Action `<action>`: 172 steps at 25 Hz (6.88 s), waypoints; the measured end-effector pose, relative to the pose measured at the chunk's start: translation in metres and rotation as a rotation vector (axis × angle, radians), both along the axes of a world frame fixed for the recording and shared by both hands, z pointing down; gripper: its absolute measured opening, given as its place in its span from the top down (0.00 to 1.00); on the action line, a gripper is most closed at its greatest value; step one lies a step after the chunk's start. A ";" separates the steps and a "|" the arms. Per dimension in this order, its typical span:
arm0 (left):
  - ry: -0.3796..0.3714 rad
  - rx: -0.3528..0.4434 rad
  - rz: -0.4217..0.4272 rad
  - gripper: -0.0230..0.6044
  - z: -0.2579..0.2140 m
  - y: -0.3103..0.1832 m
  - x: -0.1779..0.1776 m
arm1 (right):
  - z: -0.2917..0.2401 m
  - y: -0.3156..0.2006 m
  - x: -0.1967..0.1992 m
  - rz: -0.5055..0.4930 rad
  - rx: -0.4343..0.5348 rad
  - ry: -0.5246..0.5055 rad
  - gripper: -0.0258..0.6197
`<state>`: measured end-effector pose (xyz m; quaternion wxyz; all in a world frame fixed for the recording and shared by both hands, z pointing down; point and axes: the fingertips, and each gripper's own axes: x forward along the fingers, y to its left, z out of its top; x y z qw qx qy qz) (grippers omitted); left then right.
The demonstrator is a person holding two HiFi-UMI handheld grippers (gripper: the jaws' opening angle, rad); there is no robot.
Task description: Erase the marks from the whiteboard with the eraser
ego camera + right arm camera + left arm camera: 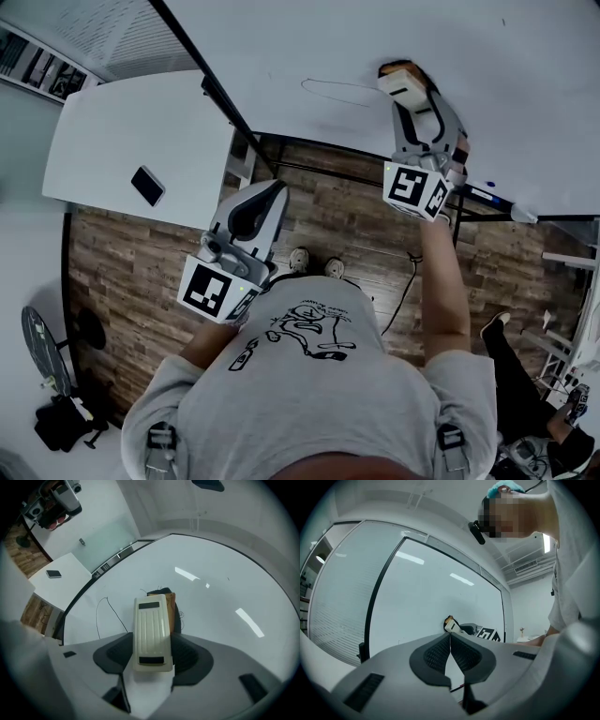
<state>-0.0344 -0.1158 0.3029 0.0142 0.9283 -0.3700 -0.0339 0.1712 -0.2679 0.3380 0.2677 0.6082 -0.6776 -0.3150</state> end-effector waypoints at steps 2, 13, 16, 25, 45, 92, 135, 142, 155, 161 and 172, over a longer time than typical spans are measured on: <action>-0.002 -0.002 0.001 0.93 0.001 -0.001 0.000 | 0.005 -0.001 -0.002 0.003 -0.008 0.010 0.57; -0.012 -0.011 -0.020 0.93 0.005 -0.001 -0.010 | 0.039 -0.009 -0.021 0.000 -0.016 0.078 0.56; -0.011 -0.014 -0.027 0.93 0.005 -0.001 -0.013 | 0.049 -0.011 -0.027 -0.006 -0.028 0.099 0.56; -0.006 -0.005 -0.054 0.93 0.003 0.000 -0.027 | 0.095 -0.018 -0.048 -0.009 -0.047 0.175 0.56; 0.012 0.002 -0.097 0.93 -0.004 0.004 -0.053 | 0.175 -0.007 -0.094 -0.107 -0.245 0.301 0.56; 0.027 -0.014 -0.036 0.93 0.003 -0.004 -0.038 | 0.046 -0.027 -0.074 -0.002 0.034 0.134 0.57; 0.060 -0.016 -0.076 0.93 0.004 0.010 -0.074 | 0.004 -0.016 -0.106 -0.043 -0.015 0.043 0.56; 0.062 -0.022 -0.074 0.93 0.006 0.009 -0.079 | 0.011 -0.031 -0.106 -0.026 -0.019 0.050 0.56; 0.060 -0.037 -0.094 0.93 0.011 0.002 -0.089 | 0.071 -0.042 -0.145 -0.053 -0.080 0.186 0.56; 0.059 -0.038 -0.103 0.93 0.011 0.005 -0.092 | 0.101 -0.046 -0.164 -0.069 -0.126 0.262 0.56; 0.057 -0.034 -0.128 0.93 0.009 0.012 -0.097 | 0.158 -0.047 -0.190 -0.128 -0.250 0.364 0.56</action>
